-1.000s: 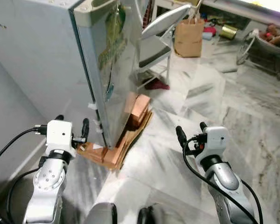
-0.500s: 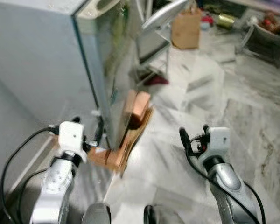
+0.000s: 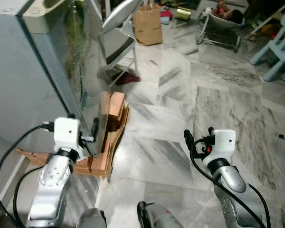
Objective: Restocking fridge
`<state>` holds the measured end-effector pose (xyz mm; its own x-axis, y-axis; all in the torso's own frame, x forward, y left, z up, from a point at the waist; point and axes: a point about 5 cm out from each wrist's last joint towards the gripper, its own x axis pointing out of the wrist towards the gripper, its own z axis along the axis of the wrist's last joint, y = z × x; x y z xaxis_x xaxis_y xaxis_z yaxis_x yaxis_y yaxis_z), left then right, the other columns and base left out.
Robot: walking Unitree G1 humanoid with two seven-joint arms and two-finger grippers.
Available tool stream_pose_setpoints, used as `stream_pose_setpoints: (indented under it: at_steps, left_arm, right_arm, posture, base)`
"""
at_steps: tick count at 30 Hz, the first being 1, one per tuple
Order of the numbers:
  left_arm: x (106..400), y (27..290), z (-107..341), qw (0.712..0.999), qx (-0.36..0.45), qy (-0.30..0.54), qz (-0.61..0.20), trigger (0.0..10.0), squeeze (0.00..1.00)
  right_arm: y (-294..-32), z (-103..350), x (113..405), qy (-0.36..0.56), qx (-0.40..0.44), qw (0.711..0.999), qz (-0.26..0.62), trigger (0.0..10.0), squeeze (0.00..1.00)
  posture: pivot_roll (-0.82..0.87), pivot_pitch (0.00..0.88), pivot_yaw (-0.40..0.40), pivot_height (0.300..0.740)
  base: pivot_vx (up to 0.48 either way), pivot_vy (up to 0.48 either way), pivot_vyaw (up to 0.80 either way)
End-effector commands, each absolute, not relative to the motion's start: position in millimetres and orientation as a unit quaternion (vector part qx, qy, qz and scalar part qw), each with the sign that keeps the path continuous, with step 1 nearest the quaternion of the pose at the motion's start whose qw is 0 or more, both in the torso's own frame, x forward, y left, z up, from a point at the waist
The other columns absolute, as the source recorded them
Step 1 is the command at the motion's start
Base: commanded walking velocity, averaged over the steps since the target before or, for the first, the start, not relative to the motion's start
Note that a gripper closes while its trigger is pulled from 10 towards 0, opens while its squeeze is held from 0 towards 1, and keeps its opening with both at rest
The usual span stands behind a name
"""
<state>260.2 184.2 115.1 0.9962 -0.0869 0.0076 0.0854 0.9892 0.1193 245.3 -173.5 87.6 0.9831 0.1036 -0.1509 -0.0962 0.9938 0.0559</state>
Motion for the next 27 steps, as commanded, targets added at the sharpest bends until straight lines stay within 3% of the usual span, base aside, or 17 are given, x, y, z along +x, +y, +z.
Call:
stream_pose_setpoints:
  at_steps: [1, 10, 15, 19, 27]
  left_arm:
    - [263.9, 192.2, 114.0, 0.997, 0.068, -0.002, -0.021, 10.0, 0.0]
    - [290.2, 197.0, 116.3, 0.998, 0.06, -0.008, -0.009, 10.0, 0.0]
    - [300.6, 186.1, 115.6, 0.998, 0.056, -0.01, -0.03, 10.0, 0.0]
    - [306.6, 167.0, 117.6, 0.994, 0.052, -0.019, -0.09, 10.0, 0.0]
    - [314.5, 157.6, 117.1, 0.992, 0.046, -0.021, -0.114, 10.0, 0.0]
  right_arm:
    - [-171.8, 95.3, 249.5, 0.067, 0.018, 0.996, 0.05, 10.0, 0.0]
    - [-171.3, 96.1, 248.3, 0.068, 0.019, 0.996, 0.05, 10.0, 0.0]
    - [-171.2, 97.0, 247.4, 0.069, 0.015, 0.996, 0.053, 10.0, 0.0]
    - [-180.2, 94.2, 242.3, 0.08, 0.005, 0.996, 0.042, 10.0, 0.0]
    - [-184.5, 91.5, 236.1, 0.091, -0.005, 0.995, 0.041, 10.0, 0.0]
  posture:
    - [0.11, 0.186, -0.089, 0.74]
    - [0.09, 0.194, -0.105, 0.74]
    - [0.08, 0.194, -0.105, 0.74]
    - [0.06, 0.194, -0.099, 0.74]
    - [0.05, 0.197, -0.097, 0.74]
  base:
    - [0.0, 0.0, 0.0]
    - [0.0, 0.0, 0.0]
    - [0.0, 0.0, 0.0]
    - [0.0, 0.0, 0.0]
    - [0.0, 0.0, 0.0]
